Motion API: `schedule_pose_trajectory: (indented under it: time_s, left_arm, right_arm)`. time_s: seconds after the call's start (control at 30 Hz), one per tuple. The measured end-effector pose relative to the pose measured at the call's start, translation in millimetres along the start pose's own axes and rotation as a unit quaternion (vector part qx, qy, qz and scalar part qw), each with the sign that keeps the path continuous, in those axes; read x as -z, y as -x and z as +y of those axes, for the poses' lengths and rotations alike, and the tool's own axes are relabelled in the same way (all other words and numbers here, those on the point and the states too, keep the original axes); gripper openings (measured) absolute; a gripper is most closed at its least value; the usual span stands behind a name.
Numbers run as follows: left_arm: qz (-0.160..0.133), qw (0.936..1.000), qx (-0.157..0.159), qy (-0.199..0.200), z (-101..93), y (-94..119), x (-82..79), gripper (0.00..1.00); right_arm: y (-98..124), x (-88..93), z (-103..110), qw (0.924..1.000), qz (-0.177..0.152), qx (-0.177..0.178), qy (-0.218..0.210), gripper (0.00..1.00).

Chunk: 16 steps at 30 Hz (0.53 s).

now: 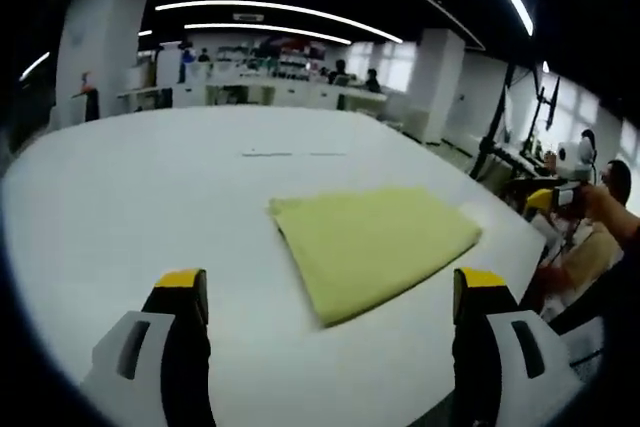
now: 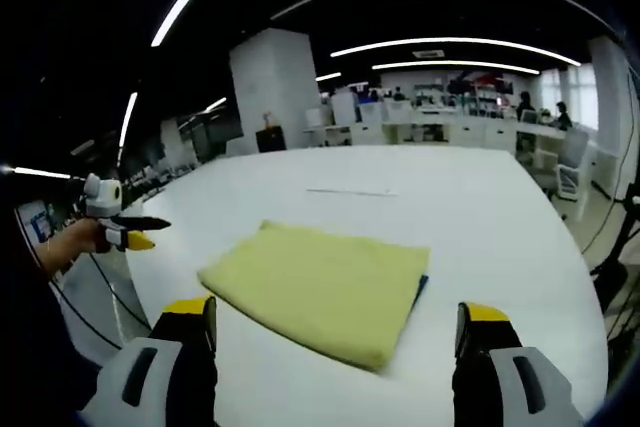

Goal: Fold the garment on the visible template until the final outline fits inside the template.

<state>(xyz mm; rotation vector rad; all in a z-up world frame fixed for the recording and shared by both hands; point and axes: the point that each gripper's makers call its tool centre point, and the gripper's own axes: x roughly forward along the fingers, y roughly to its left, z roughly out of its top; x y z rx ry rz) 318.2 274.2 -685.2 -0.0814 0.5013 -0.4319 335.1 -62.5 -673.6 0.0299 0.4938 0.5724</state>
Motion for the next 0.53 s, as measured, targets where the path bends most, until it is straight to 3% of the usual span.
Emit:
schedule_pose_trajectory:
  time_s: [0.53]
  left_arm:
    - [0.016, 0.9999, 0.000, 0.001, 0.1, 3.7, 10.1, 0.98]
  right_arm:
    - [-0.7, 13.6, 6.2, 0.9993, 0.030, 0.000, 0.020, 0.96]
